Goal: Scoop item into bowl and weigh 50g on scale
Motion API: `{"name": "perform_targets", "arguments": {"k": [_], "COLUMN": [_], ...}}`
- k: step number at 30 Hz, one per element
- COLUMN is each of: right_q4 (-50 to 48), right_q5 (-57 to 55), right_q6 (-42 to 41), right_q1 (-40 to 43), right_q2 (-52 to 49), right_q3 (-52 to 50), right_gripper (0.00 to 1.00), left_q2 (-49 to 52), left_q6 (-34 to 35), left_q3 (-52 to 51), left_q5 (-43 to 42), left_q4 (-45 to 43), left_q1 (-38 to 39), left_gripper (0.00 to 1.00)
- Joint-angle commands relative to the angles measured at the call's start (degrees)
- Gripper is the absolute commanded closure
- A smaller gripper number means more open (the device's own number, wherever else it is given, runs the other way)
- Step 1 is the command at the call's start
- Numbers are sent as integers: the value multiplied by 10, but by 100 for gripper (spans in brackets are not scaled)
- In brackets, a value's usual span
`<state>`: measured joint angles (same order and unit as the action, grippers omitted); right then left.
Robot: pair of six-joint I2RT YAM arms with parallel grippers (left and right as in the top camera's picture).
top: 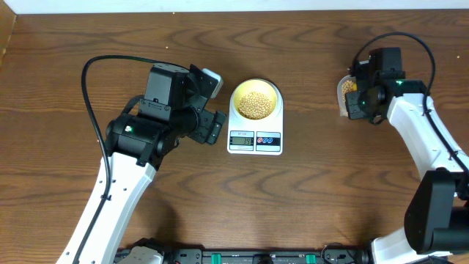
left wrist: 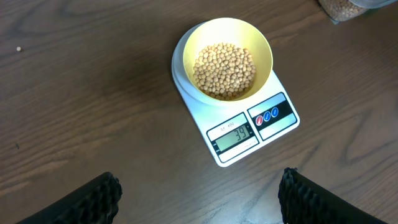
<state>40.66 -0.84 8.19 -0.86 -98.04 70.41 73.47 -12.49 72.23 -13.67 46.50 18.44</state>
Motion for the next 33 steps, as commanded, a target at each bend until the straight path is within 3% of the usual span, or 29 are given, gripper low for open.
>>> {"name": "perform_targets", "arguments": {"k": [1,6,19,33], "right_q4": [2,0,1,-6], "right_q5": [71,93,282,291], "right_q6": [-15,-69,-69,-69], "right_q1": [18,50,137,175], "right_q2": [-6,-6,-6,-6], "right_q3": [-3,-2,-3,-9], "right_gripper": [99,99,99,99], "left_q2": [2,2,2,2], "left_q6": [-7,-8,-7,-7], "left_q3": [0,0,0,0], "left_q5": [-7,-7,-7,-7], "left_q4": [2,2,2,2], "left_q1": [-2,-2,-2,-2], "left_gripper": [17,17,17,17]}}
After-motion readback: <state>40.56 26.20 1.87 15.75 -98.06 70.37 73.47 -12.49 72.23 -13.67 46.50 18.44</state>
